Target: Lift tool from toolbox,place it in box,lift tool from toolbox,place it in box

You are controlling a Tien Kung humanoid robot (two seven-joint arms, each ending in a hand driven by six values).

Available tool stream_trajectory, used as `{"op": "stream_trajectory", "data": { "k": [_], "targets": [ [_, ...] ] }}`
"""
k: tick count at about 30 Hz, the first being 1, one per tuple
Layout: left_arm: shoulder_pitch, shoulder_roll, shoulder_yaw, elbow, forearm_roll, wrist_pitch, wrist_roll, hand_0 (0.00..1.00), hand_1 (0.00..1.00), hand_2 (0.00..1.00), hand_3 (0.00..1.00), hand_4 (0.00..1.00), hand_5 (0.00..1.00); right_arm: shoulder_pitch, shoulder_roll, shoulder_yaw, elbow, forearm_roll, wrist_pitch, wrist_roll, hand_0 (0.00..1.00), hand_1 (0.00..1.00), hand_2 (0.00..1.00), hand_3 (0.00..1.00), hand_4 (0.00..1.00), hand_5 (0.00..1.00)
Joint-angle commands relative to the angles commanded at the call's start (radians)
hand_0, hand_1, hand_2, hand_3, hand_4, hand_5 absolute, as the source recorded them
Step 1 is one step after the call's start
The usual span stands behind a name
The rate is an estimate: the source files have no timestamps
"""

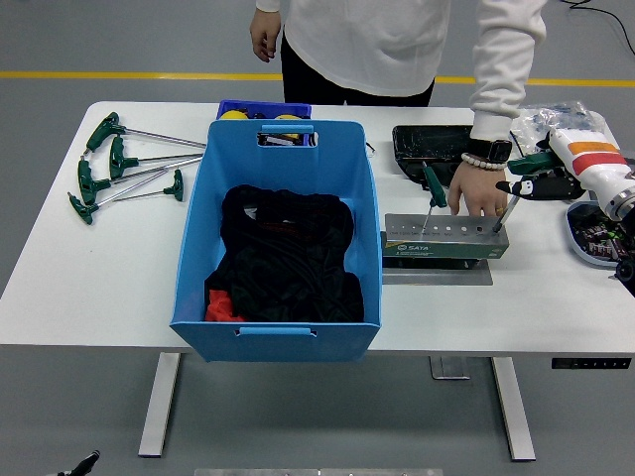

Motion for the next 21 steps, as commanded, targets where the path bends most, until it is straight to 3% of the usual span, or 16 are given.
{"op": "stream_trajectory", "data": {
  "k": [8, 21],
  "targets": [
    [0.004, 0.001, -0.002, 0.0, 0.006, -0.001, 0.002, 0.769, 0.786, 0.801, 0.709, 0.697, 0.575, 0.006, -0.004, 0.004, 0.014, 0.0, -0.058, 0.019, 0.002, 0.002, 0.002, 0.002, 0.998, 0.602],
    [0.002, 0.002, -0.001, 0.0, -0.002, -0.001, -0.002, 0.769, 0.785, 0.8, 0.71, 0.697, 0.574, 0.011, -0.025, 0.023, 0.066, 0.025, -0.083, 0.034, 0.002, 0.002, 0.002, 0.002, 0.998, 0.568]
  ]
}}
